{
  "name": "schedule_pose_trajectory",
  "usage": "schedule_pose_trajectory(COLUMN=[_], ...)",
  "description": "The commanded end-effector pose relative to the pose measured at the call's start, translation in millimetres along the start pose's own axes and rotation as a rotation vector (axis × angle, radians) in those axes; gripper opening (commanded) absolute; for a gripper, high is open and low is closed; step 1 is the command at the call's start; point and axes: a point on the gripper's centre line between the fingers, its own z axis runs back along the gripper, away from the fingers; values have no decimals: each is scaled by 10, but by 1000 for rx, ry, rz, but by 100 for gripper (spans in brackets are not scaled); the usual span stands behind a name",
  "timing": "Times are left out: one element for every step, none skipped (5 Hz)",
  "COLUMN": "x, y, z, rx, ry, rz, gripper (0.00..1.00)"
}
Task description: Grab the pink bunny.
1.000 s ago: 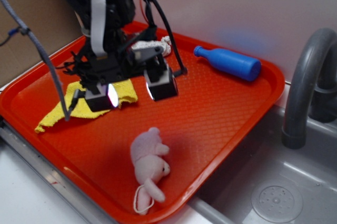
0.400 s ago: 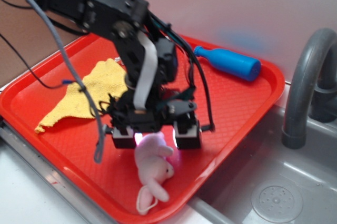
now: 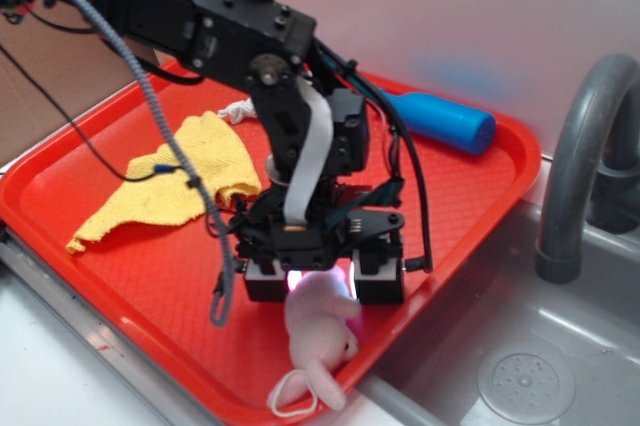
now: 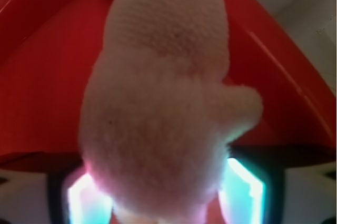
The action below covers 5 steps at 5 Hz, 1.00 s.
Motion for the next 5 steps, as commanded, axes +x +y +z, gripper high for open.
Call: schedule_pose_trajectory(x=[-91, -363, -619, -807, -919], y=[-437, -617, -871, -1181, -1504], z=[139, 397, 716, 1038, 1362], rx=[2, 11, 14, 16, -5], ry=[-8, -3, -14, -21, 0], rz=[149, 399, 649, 899, 1151], gripper=[0, 0, 0, 0, 0])
